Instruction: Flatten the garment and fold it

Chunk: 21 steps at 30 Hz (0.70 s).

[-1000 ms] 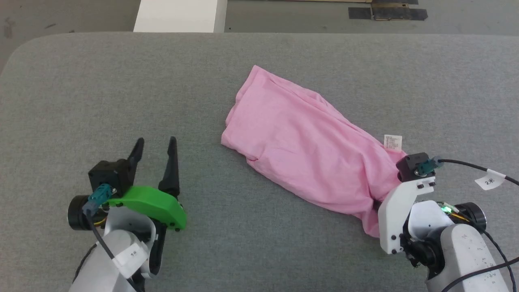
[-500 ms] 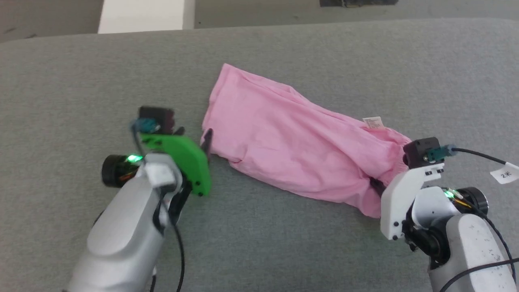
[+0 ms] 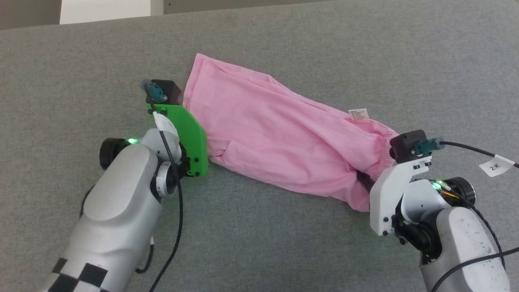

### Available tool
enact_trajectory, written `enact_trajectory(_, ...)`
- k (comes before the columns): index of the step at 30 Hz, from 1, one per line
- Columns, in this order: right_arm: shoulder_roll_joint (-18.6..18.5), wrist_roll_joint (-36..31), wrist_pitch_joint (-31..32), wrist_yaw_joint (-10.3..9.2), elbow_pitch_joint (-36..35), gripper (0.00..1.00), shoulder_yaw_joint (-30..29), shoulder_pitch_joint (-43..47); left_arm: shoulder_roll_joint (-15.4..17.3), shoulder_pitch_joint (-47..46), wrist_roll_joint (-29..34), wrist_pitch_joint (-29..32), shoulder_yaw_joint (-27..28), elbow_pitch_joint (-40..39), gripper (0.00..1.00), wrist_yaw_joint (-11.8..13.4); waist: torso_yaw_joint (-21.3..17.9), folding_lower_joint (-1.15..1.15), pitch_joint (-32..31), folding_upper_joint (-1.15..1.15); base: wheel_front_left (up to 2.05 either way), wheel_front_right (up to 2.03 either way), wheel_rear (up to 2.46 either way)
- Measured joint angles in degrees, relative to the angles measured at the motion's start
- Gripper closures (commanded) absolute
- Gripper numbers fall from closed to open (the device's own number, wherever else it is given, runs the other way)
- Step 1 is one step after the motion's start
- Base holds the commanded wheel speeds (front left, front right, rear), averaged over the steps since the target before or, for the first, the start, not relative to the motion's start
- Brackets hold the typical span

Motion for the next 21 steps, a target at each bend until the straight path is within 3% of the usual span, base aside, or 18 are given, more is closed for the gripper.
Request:
enact_trajectory(9, -2.15, 1.47, 0.00, 0.00, 0.59, 1.00, -1.87, 0.06, -1.59, 4.68, -5.81, -3.33, 3.61, -2.48, 1.00, -1.47, 2.24, 0.00, -2.13, 0.00, 0.00, 0.00, 0.00)
enact_trajectory(16, -9.81, 5.32, 3.44, 0.00, 0.63, 1.00, -1.04, 0.68, -0.79, 13.19, -9.42, -5.03, 5.82, -11.52, 1.00, -2.13, 4.52, 0.00, -5.23, 0.00, 0.00, 0.00, 0.00)
enact_trajectory(21, -15.35, 8.92, 6.28, 0.02, 0.58, 1.00, -0.88, 2.59, -0.40, 22.49, -10.95, -5.12, 5.89, -19.26, 1.00, -0.09, 6.90, 0.00, -6.82, 0.00, 0.00, 0.00, 0.00)
